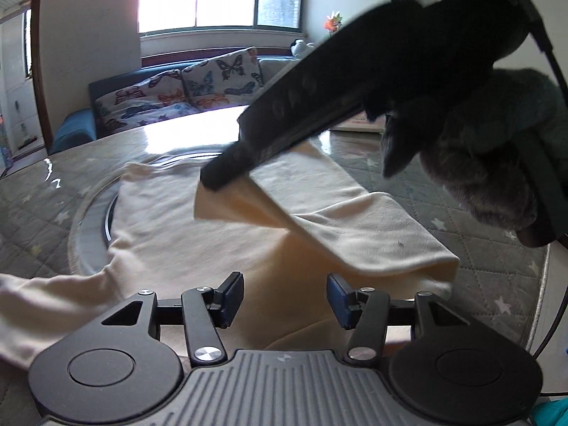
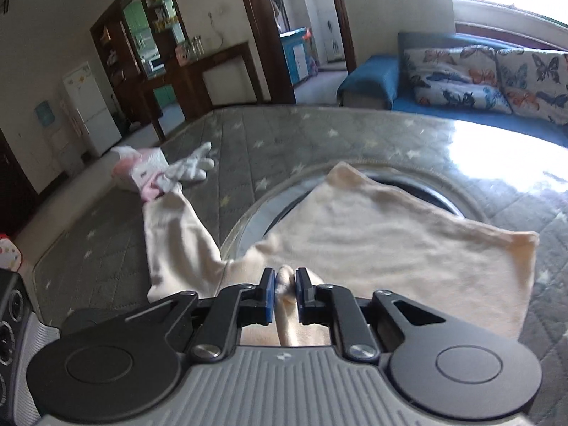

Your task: Fold clothes

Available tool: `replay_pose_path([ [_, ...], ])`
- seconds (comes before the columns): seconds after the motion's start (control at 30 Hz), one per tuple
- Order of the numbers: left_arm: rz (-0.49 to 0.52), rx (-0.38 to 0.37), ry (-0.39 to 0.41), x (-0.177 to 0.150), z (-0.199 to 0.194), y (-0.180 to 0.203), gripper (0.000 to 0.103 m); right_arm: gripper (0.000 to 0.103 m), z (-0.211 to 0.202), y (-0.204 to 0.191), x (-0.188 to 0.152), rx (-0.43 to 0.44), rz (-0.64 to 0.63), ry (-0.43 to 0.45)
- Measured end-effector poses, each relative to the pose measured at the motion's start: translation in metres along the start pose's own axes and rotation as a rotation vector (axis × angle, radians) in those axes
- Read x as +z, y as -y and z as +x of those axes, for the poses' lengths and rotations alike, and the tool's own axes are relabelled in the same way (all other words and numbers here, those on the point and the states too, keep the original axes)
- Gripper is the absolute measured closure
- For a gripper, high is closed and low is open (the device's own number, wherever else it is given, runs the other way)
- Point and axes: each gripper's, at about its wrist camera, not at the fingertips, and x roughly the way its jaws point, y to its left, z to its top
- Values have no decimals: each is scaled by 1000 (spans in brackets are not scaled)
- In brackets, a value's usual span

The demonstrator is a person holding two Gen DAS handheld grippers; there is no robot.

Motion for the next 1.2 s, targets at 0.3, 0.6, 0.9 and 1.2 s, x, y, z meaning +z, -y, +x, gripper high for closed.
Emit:
replay_pose_path([
  [0.3, -21, 20, -14, -3, -4, -8, 47, 80, -16, -7, -3, -10, -73, 2],
  [0.6, -39, 65, -5, -1, -12, -22, 47, 66, -57, 19, -29, -132, -102, -1],
  [0.9, -61, 129, 17, 15, -3, -35, 47, 59, -89, 53, -74, -211, 2, 19],
  [1.2, 7, 129, -14, 17, 29, -27, 53, 60, -101, 96, -111, -224, 229, 28],
])
